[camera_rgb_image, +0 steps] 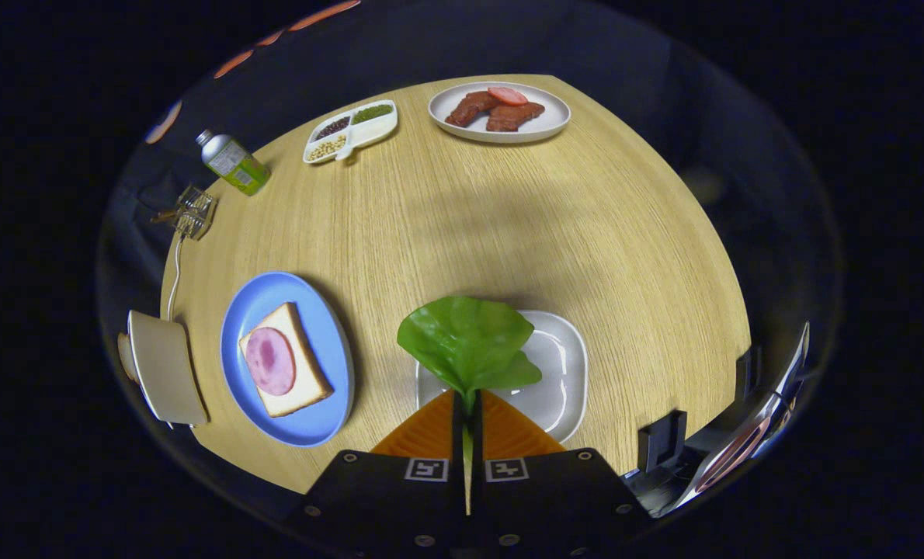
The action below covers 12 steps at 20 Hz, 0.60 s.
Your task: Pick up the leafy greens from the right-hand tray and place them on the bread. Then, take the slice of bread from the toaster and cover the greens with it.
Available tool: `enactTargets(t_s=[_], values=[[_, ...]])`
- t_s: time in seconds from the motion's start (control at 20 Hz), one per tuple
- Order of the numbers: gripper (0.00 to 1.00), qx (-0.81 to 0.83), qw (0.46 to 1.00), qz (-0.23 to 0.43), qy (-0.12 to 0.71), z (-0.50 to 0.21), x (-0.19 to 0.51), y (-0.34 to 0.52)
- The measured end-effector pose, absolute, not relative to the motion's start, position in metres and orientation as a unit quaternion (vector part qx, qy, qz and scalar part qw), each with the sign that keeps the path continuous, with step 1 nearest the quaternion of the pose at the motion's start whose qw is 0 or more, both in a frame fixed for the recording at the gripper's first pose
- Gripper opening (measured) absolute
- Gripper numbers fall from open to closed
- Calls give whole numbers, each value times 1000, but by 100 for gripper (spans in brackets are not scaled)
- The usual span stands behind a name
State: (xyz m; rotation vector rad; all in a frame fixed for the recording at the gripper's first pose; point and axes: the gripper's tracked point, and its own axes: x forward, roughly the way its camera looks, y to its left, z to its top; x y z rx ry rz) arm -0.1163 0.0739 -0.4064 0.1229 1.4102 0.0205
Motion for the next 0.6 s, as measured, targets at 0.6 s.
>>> enactTargets(t_s=[0.6], values=[[3, 62, 757, 100, 643, -385, -103, 170]])
